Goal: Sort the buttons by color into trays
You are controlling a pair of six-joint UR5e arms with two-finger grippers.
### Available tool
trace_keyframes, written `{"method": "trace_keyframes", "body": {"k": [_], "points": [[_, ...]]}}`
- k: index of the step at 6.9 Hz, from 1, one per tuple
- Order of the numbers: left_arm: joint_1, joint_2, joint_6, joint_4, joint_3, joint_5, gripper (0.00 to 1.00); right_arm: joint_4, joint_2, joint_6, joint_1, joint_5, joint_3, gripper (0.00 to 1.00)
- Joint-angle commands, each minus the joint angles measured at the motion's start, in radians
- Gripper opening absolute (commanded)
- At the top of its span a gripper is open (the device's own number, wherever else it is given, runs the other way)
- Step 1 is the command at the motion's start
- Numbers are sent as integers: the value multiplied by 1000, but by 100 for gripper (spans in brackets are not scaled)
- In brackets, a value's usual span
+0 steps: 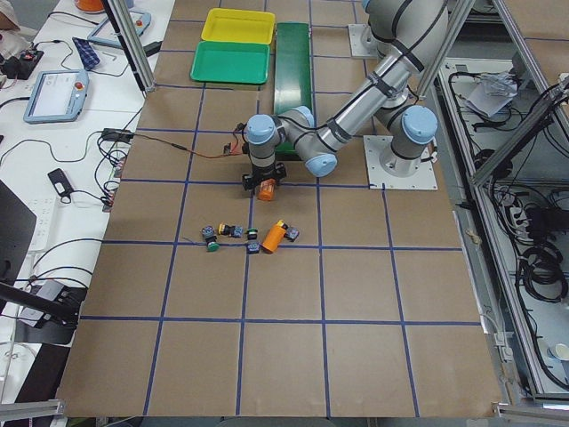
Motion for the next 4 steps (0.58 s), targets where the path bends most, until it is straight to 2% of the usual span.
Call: {"method": "trace_keyframes", "body": {"k": [1, 2, 3, 4], "points": [[-4, -10, 5, 0, 3, 3, 38, 0, -1, 0, 0, 0, 1, 100], [-8, -10, 10, 0, 5, 9, 8, 0, -1, 0, 0, -1, 3, 100], [-17, -2, 11, -1, 6, 11, 0, -2, 1, -2, 0, 0, 3, 100], [-31, 26, 14, -16, 8, 12, 0, -7, 2, -5, 0, 0, 3, 100]]}}
